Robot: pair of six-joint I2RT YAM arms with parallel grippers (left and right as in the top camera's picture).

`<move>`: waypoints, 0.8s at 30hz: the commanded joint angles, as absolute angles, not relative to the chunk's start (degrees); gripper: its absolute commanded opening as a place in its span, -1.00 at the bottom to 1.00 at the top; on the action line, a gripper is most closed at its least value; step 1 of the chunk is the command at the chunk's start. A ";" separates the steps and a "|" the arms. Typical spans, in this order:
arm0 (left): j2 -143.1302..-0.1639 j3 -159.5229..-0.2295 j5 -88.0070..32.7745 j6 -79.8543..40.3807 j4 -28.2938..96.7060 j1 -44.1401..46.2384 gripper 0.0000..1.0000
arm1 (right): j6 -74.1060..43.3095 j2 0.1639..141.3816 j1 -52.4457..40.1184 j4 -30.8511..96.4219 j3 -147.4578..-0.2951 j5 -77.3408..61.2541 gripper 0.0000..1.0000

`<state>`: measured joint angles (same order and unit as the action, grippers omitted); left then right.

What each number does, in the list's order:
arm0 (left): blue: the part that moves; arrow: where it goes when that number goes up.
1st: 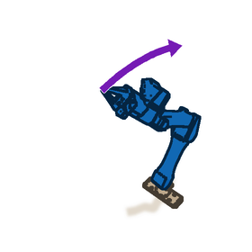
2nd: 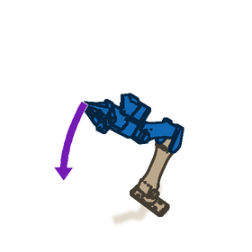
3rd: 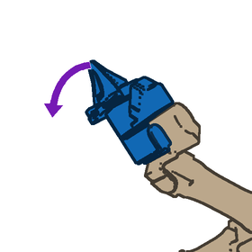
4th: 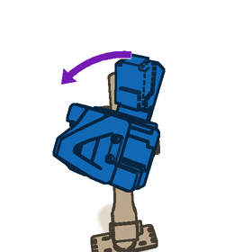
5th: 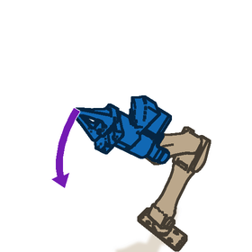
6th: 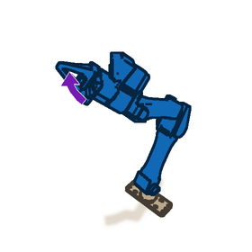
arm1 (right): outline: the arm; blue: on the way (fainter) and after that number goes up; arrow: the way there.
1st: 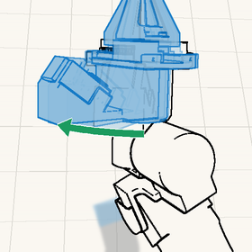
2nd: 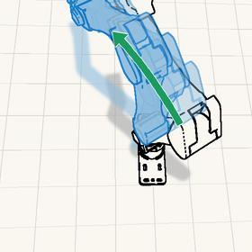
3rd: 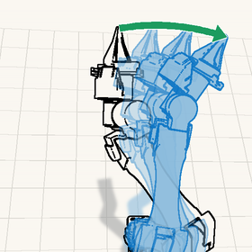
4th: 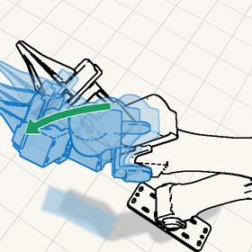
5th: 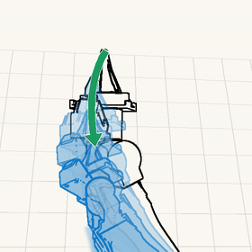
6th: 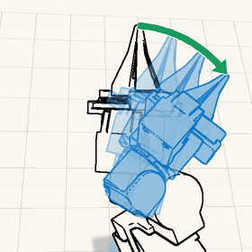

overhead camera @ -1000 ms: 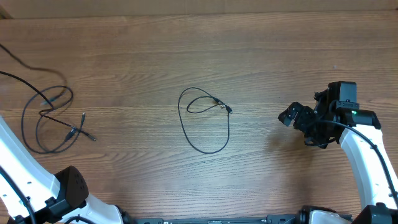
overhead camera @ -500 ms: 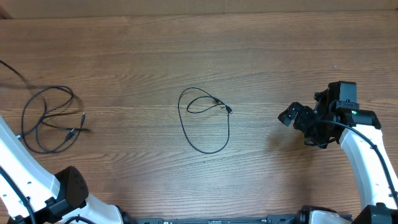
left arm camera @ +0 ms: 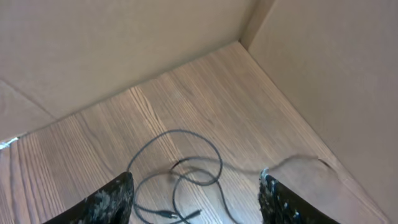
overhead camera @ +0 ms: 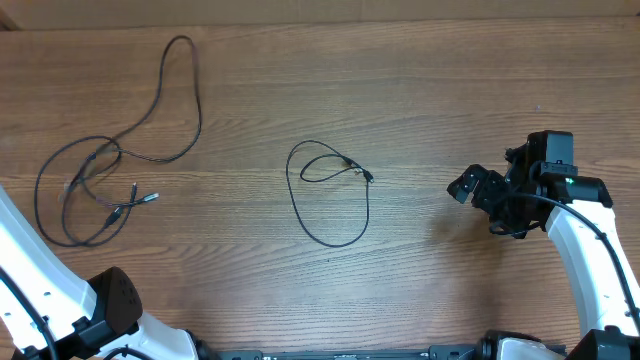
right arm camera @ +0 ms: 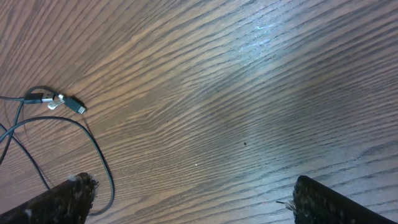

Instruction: Untangle cables

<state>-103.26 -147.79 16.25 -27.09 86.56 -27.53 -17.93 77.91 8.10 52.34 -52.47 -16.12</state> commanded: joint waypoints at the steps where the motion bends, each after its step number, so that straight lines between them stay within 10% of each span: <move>1: -103.63 -148.22 12.51 -27.46 87.55 -27.70 0.29 | -17.69 78.19 7.66 52.21 -52.47 -16.19 1.00; 24: -103.81 -148.22 4.86 -19.33 89.52 -11.68 0.35 | -17.72 78.19 7.66 52.18 -52.47 -16.19 1.00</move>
<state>-103.26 -147.79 6.00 -23.57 89.97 -14.85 -17.96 77.91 8.10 52.34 -52.47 -16.10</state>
